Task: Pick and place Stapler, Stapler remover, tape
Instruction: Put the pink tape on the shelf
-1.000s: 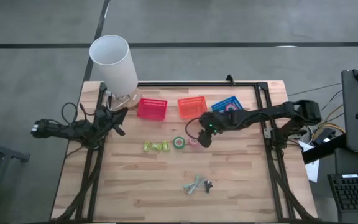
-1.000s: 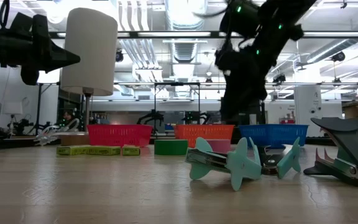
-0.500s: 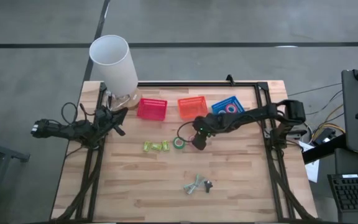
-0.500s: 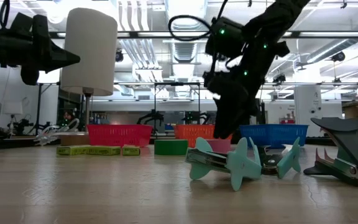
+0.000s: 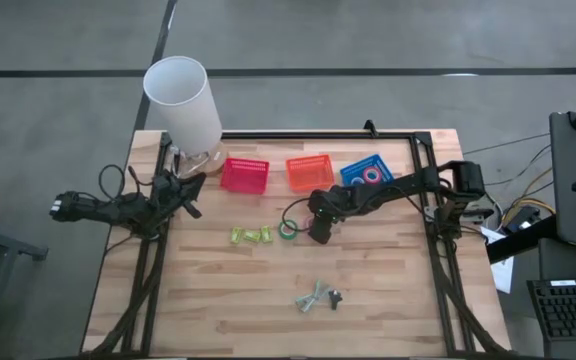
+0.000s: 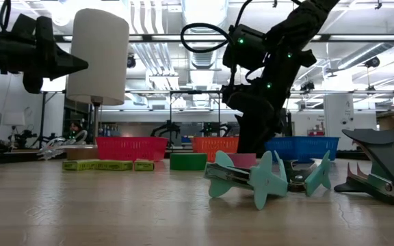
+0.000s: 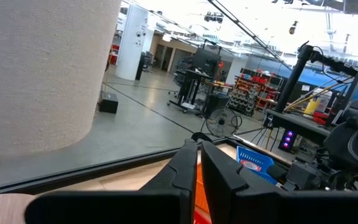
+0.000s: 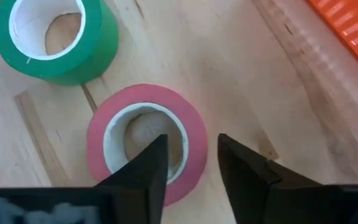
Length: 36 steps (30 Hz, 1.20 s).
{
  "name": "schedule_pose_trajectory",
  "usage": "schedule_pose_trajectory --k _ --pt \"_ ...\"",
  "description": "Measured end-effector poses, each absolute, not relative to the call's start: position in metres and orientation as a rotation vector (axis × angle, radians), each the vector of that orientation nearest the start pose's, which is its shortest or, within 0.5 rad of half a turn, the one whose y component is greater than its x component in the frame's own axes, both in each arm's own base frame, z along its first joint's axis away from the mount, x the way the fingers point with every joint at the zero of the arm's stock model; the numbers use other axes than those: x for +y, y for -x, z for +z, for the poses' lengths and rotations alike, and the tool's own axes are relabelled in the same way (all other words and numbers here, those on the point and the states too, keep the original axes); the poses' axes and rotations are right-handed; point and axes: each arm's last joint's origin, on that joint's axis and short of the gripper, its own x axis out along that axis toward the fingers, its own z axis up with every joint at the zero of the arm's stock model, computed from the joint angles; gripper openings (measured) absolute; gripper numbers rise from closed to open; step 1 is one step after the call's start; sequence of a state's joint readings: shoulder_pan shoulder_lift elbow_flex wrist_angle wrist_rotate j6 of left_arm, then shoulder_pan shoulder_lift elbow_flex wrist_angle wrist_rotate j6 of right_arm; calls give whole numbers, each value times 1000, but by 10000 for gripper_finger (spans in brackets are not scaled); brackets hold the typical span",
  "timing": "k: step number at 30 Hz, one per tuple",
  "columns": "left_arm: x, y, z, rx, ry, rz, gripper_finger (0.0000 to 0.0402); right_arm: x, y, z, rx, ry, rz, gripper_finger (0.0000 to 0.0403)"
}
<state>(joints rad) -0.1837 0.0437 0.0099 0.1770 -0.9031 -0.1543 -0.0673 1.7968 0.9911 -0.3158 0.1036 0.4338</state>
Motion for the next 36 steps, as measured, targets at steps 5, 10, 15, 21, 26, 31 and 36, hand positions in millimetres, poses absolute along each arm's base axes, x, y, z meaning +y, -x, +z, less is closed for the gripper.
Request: schedule_pose_trajectory --k 5,10,15,21,26,31,36 --pt "6 -91 179 -181 223 708 23 -25 -332 140 1070 -356 -387 71" --pt "6 -91 179 -181 223 708 25 -25 -331 142 1076 -343 -380 35" --pt "6 -91 179 -182 224 708 23 -25 -325 152 1085 -341 -381 36" --pt "6 -91 179 -181 223 708 26 -25 -312 182 1043 -329 -393 45" --pt "6 -91 179 -182 224 708 23 -29 -290 213 1002 -266 -493 42" --pt "6 -91 179 -181 223 707 25 -40 -266 240 953 -251 -597 44" --pt "6 -91 179 -180 223 708 24 -59 -240 255 911 -325 -746 46"
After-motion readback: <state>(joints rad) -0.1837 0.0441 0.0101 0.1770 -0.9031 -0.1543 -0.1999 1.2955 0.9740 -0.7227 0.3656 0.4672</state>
